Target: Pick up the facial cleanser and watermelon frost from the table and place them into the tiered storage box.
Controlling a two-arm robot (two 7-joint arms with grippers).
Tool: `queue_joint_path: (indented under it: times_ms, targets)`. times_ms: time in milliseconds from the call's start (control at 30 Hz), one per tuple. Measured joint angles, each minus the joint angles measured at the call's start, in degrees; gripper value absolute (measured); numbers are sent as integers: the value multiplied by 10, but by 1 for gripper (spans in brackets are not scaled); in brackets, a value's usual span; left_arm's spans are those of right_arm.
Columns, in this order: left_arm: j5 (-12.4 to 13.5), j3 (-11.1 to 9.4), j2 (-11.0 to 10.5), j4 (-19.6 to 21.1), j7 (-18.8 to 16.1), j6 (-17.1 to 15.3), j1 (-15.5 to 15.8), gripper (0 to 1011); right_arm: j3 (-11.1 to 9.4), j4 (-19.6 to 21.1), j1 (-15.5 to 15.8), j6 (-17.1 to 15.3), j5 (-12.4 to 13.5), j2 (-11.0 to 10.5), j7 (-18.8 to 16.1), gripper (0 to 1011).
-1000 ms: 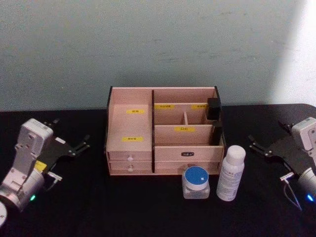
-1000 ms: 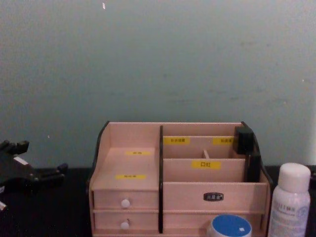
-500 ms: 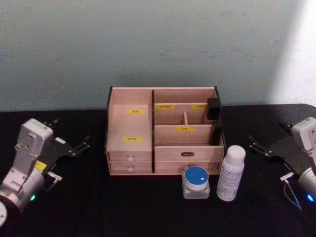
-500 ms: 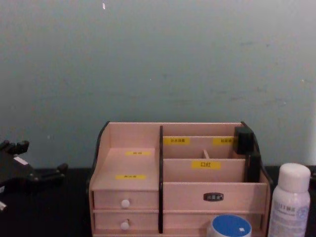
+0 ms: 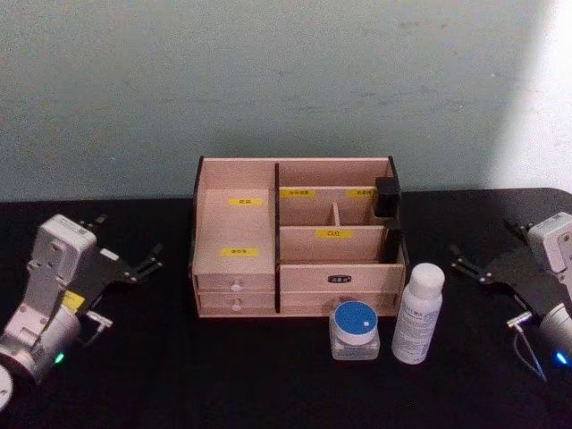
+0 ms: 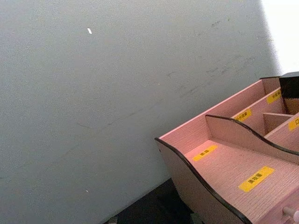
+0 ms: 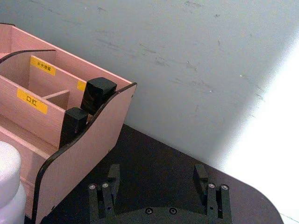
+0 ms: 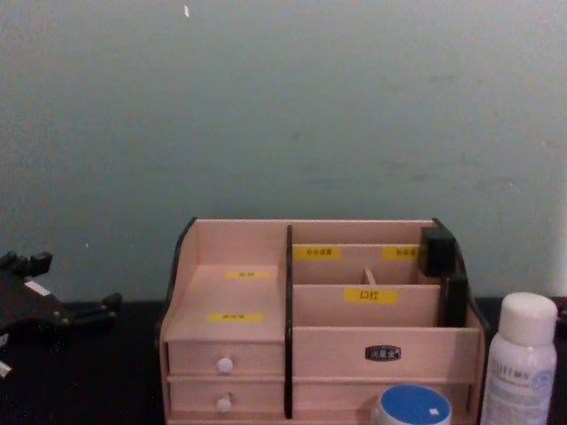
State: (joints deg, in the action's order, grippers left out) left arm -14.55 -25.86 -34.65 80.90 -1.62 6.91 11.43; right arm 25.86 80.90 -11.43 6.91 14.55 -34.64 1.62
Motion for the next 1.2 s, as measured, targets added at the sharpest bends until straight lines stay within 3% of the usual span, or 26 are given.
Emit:
queue_joint_path:
  times_ms: [300, 567, 900, 1200]
  targets:
    - [0, 0, 0, 0, 0, 0, 0, 1001, 0, 0, 0, 0, 0, 0, 0, 1002]
    - [0, 0, 0, 0, 0, 0, 0, 1001, -16, 9, 12, -2, 3, 3, -16, 1002]
    - [0, 0, 0, 0, 0, 0, 0, 1001, -48, 69, 52, -60, 37, -20, -50, 1002]
    - [0, 0, 0, 0, 0, 0, 0, 1001, -73, 122, 97, -94, 52, -47, -74, 1002]
